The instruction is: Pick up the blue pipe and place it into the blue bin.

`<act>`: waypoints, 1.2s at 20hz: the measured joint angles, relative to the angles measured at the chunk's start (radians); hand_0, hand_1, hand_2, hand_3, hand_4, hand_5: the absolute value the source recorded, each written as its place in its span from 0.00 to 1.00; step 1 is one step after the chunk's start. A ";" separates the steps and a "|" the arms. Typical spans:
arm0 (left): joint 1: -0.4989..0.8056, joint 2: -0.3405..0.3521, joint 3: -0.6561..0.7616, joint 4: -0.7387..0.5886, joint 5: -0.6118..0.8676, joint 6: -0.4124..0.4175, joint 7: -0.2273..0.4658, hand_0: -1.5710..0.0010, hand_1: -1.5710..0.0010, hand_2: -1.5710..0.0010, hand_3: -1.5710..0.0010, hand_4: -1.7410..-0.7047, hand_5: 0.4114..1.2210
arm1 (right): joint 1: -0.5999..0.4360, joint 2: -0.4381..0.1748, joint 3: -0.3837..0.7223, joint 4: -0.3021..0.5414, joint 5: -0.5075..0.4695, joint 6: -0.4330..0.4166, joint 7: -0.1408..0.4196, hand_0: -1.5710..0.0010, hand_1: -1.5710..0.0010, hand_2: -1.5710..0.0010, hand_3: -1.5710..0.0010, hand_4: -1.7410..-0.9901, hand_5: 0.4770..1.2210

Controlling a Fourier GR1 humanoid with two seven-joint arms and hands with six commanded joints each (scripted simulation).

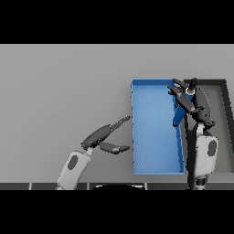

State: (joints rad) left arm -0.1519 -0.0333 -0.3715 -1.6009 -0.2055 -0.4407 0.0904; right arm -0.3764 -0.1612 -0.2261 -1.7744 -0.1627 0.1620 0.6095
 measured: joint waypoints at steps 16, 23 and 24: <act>0.001 0.006 -0.006 0.000 -0.021 0.014 -0.034 1.00 1.00 1.00 1.00 0.79 0.10 | 0.140 -0.342 0.442 0.188 -0.377 -0.544 -0.021 0.45 0.48 0.50 0.85 0.45 0.89; -0.004 -0.001 0.000 0.003 -0.016 0.020 -0.013 1.00 1.00 1.00 1.00 0.79 0.10 | 0.065 -0.574 0.715 0.211 -0.431 -0.530 0.000 0.88 0.89 0.89 0.97 0.69 0.53; 0.002 0.003 -0.001 -0.002 -0.016 0.019 -0.019 1.00 1.00 1.00 1.00 0.79 0.11 | 0.041 -0.607 0.761 0.223 -0.451 -0.516 0.000 0.91 0.91 0.92 0.98 0.71 0.48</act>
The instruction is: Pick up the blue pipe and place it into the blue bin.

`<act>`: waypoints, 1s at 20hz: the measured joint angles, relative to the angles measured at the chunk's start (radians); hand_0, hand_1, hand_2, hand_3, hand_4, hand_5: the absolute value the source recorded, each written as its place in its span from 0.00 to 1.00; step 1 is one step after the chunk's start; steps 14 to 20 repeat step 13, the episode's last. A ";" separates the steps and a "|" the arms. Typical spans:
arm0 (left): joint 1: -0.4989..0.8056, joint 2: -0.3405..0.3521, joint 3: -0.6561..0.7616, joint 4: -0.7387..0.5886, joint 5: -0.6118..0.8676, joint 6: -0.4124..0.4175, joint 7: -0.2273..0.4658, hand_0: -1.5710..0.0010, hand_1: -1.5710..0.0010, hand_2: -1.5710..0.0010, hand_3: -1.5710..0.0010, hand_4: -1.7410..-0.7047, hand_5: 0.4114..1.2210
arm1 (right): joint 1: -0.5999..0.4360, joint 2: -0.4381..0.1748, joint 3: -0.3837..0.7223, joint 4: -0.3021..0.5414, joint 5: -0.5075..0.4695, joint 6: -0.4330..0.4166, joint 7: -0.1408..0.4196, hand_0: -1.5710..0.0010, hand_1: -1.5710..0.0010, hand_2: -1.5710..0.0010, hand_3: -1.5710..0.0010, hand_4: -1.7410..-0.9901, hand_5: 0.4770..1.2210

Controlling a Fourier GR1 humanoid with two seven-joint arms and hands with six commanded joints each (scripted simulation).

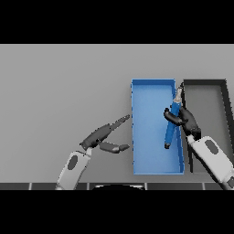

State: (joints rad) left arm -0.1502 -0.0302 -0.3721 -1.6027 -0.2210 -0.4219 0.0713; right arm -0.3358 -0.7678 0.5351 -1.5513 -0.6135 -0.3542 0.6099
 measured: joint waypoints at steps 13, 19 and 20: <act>-0.006 -0.004 0.000 0.019 -0.010 0.008 -0.012 1.00 1.00 1.00 1.00 0.78 0.10 | -0.118 -0.135 0.229 -0.007 -0.092 0.039 -0.008 0.99 0.99 0.99 1.00 0.87 0.32; -0.006 -0.004 0.000 0.019 -0.010 0.008 -0.012 1.00 1.00 1.00 1.00 0.78 0.10 | -0.118 -0.135 0.229 -0.007 -0.092 0.039 -0.008 0.99 0.99 0.99 1.00 0.87 0.32; -0.006 -0.004 0.000 0.019 -0.010 0.008 -0.012 1.00 1.00 1.00 1.00 0.78 0.10 | -0.118 -0.135 0.229 -0.007 -0.092 0.039 -0.008 0.99 0.99 0.99 1.00 0.87 0.32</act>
